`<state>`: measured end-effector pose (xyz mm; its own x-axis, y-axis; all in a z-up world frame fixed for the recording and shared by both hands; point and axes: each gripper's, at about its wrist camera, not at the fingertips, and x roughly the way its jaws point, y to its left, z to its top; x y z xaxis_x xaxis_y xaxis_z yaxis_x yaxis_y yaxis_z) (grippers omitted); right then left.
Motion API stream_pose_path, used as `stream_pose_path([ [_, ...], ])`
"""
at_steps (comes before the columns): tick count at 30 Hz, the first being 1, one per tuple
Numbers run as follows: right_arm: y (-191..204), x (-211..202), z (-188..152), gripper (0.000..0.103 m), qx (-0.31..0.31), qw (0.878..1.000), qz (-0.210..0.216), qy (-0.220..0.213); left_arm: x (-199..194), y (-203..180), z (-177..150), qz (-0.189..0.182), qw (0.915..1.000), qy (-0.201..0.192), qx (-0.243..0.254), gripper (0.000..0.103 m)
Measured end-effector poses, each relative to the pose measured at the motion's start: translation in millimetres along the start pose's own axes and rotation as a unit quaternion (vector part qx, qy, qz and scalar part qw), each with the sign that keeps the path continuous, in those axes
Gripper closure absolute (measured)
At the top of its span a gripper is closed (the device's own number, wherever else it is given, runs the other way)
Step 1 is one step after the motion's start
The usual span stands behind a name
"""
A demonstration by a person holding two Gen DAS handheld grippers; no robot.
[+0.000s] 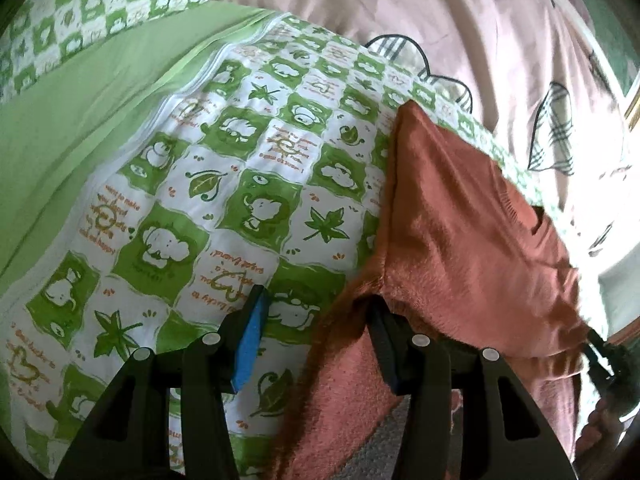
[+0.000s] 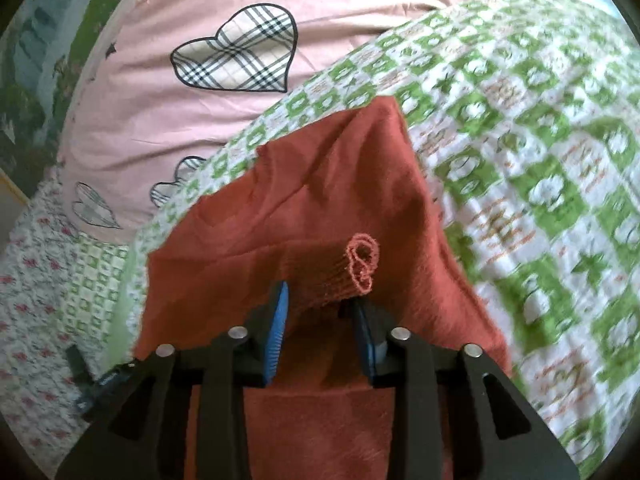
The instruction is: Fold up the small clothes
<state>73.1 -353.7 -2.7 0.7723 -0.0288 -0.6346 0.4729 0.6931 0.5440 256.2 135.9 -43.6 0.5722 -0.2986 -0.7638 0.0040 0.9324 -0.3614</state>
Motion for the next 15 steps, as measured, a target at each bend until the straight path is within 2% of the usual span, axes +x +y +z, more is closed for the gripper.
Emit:
stream_pose_path([
  [4, 2, 9, 0, 0.063, 0.015, 1.000, 0.016, 0.009, 1, 1, 1, -0.009, 1.0000, -0.001, -0.004, 0.052],
  [5, 3, 12, 1, 0.066, 0.015, 1.000, 0.013, 0.007, 1, 1, 1, -0.007, 1.0000, -0.001, -0.002, 0.052],
  [6, 5, 14, 4, 0.089, 0.009, 1.000, 0.007, 0.004, 1, 1, 1, -0.005, 1.0000, -0.002, -0.001, 0.052],
  [7, 9, 15, 7, 0.093, 0.003, 1.000, 0.007, 0.003, 1, 0, 1, -0.004, 1.0000, -0.002, 0.000, 0.052],
  [8, 14, 12, 11, 0.093, -0.005, 1.000, 0.014, -0.003, 1, 1, 1, -0.005, 1.0000, -0.002, 0.001, 0.052],
  [10, 33, -9, 19, 0.093, -0.045, 0.997, 0.042, -0.051, 1, 1, 0, -0.008, 1.0000, -0.002, 0.000, 0.052],
  [12, 49, -34, 21, 0.093, -0.089, 0.989, 0.061, -0.103, 1, 2, 0, -0.009, 1.0000, -0.004, -0.001, 0.052],
  [13, 52, -39, 21, 0.093, -0.101, 0.987, 0.056, -0.108, 1, 1, 0, -0.008, 1.0000, -0.004, 0.000, 0.052],
  [15, 44, -28, 16, 0.093, -0.111, 0.992, 0.029, -0.059, 1, 1, 0, -0.007, 1.0000, -0.004, 0.000, 0.052],
])
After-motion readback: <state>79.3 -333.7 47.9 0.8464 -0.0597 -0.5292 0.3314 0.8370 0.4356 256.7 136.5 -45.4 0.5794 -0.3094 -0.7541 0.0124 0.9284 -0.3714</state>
